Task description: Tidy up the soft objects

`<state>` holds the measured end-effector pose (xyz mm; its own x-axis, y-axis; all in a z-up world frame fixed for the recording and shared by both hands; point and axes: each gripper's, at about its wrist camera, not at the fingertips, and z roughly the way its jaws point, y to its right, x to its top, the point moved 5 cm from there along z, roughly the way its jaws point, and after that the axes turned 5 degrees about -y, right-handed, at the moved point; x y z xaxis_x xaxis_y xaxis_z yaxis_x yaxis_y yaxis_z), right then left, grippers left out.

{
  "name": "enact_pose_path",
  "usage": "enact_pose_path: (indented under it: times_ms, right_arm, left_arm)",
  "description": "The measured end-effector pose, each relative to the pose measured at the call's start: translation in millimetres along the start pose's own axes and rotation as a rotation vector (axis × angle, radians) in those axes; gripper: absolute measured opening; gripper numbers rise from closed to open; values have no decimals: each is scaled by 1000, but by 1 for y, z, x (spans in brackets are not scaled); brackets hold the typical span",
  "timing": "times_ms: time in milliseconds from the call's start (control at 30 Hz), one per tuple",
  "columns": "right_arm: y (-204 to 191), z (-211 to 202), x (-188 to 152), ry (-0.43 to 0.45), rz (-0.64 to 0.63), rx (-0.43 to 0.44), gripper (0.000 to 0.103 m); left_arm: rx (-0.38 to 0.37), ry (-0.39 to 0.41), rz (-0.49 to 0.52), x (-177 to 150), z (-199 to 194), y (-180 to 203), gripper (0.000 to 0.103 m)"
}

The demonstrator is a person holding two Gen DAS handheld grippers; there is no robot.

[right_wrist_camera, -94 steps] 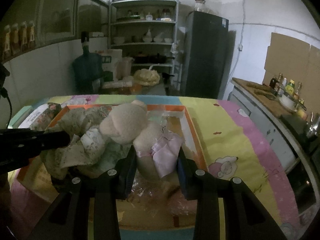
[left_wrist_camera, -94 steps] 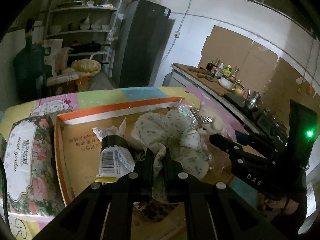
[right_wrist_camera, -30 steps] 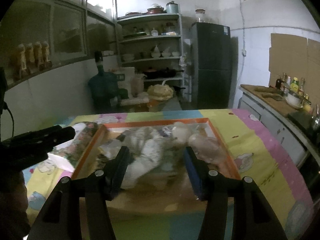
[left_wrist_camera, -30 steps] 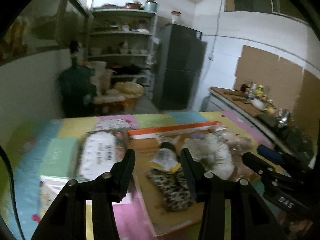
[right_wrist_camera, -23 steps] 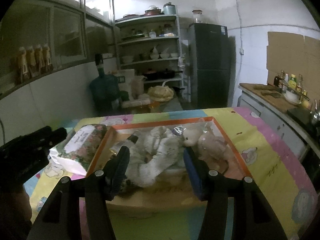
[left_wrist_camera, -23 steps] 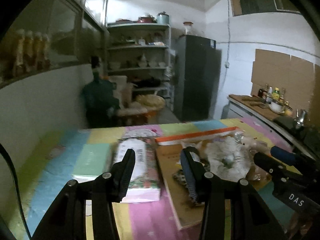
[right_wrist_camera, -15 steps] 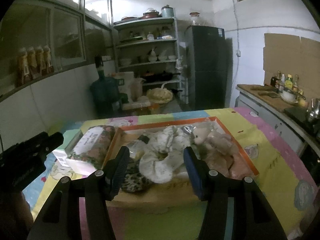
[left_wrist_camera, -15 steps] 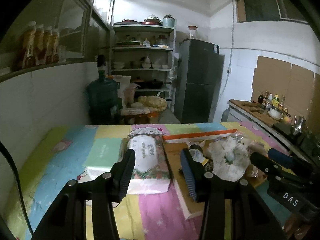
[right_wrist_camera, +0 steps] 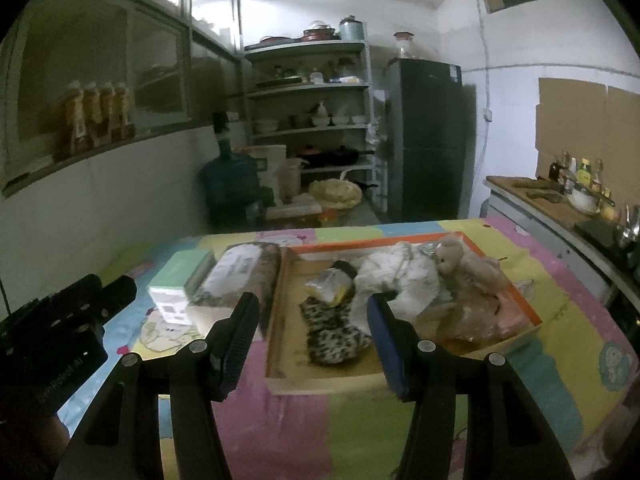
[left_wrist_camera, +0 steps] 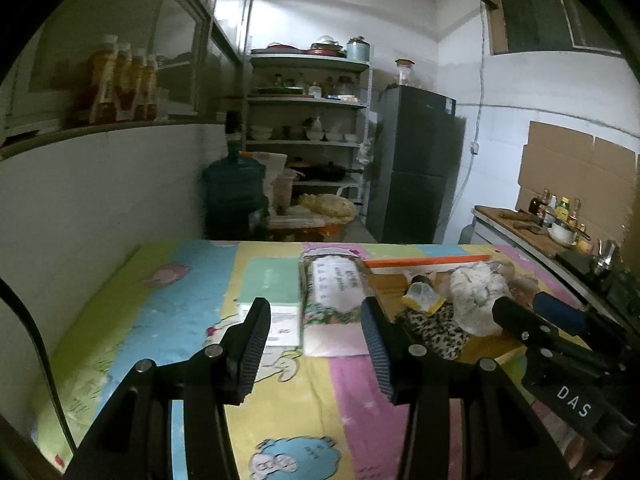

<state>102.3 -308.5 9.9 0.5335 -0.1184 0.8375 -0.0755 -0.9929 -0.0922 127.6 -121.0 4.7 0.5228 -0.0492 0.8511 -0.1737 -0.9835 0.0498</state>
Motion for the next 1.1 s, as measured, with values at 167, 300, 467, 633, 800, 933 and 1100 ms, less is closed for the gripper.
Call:
enact_pose_path:
  times_ms: [167, 300, 467, 633, 800, 933, 1100]
  right_arm:
    - [-22, -5, -9, 2, 1, 27, 58]
    - [-39, -8, -15, 3, -12, 44, 58]
    - [-55, -13, -24, 5, -35, 60, 58]
    - [-66, -16, -28, 7, -52, 75, 58]
    - [-71, -19, -31, 8, -57, 82, 58]
    - [-72, -20, -31, 10, -60, 84, 58]
    - [-74, -22, -32, 11, -65, 86, 58]
  left_arm:
    - [36, 17, 0, -7, -15, -17, 47]
    - [48, 20, -13, -13, -23, -30, 47]
    - [44, 18, -31, -23, -31, -40, 47]
    - [56, 21, -37, -30, -39, -47, 47]
    - [66, 22, -40, -33, -43, -53, 47]
    - [70, 23, -37, -34, -45, -54, 47]
    - [69, 24, -40, -34, -45, -54, 47]
